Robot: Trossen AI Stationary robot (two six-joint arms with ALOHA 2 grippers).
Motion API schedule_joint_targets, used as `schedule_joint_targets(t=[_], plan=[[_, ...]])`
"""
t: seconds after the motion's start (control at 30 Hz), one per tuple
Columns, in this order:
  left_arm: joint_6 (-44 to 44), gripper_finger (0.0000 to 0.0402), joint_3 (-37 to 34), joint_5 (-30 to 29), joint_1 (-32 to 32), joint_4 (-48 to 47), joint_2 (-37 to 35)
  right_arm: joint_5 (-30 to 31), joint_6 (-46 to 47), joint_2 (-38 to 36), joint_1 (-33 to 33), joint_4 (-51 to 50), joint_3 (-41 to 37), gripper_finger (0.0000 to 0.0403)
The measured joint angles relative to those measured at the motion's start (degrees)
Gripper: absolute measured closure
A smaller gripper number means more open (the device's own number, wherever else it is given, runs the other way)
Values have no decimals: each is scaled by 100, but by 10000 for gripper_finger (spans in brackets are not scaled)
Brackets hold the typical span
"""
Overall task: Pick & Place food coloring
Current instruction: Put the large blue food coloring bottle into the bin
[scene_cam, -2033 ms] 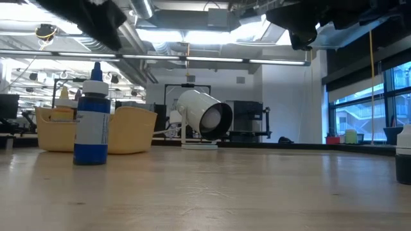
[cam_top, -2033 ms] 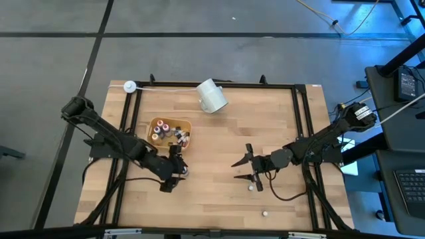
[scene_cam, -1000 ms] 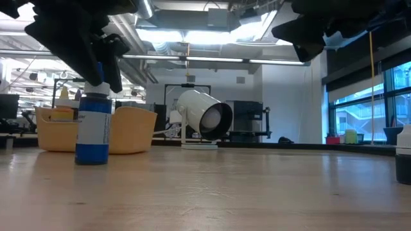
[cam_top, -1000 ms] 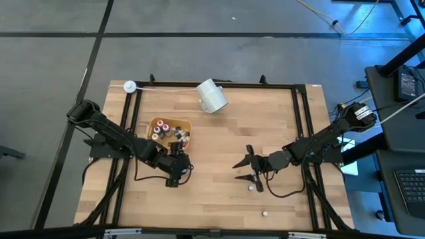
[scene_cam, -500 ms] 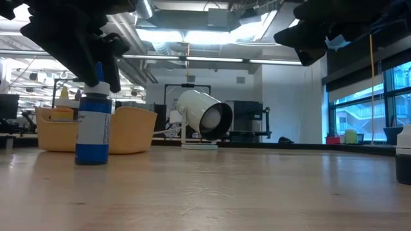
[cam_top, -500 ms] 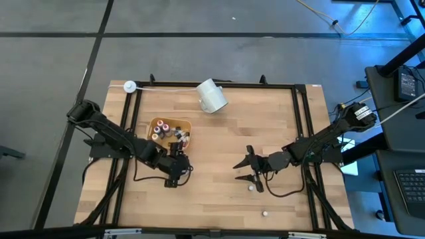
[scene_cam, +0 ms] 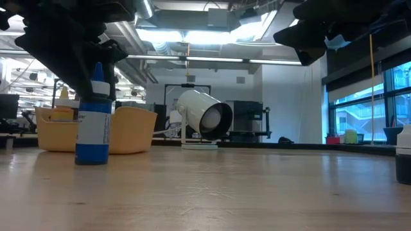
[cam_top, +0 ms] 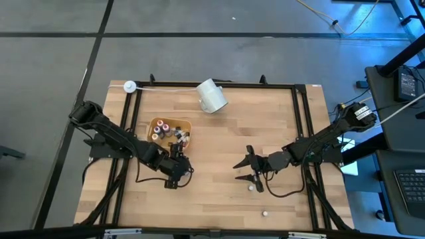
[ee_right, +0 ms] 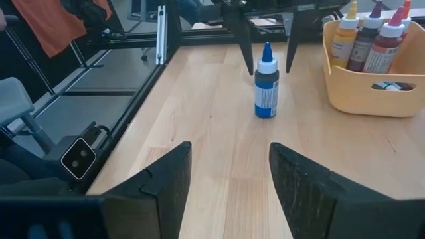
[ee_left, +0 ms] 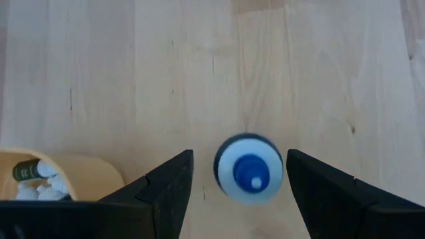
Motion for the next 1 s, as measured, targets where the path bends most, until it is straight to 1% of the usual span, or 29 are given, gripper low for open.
schedule_joint_targets(t=[0.07,0.17,0.4,0.53,0.63,0.7,0.77,0.83,0.93,1.0], plan=[[0,177,0,3,-5,38,0,0,-4,0,0,0,0,199],[0,204,0,3,-10,30,0,0,-13,0,-1,-2,0,199],[-12,286,5,-37,-9,92,-9,0,-18,0,0,-9,0,199],[-189,287,79,-35,-9,41,-19,1,2,0,0,-9,0,199],[-255,287,235,-41,-9,18,-182,2,13,0,0,-11,0,198],[-427,287,424,-92,-9,-227,-346,2,13,0,0,-15,0,198],[-635,287,624,-346,-9,-704,-532,2,15,0,0,-34,0,198],[-911,287,777,-772,-9,-1315,-718,2,15,0,0,-37,0,198],[-1469,287,811,-1380,-7,-1988,-1050,0,17,0,0,-39,0,198],[-1867,287,748,-1621,13,-2281,-1277,2,36,0,2,-45,0,198]])
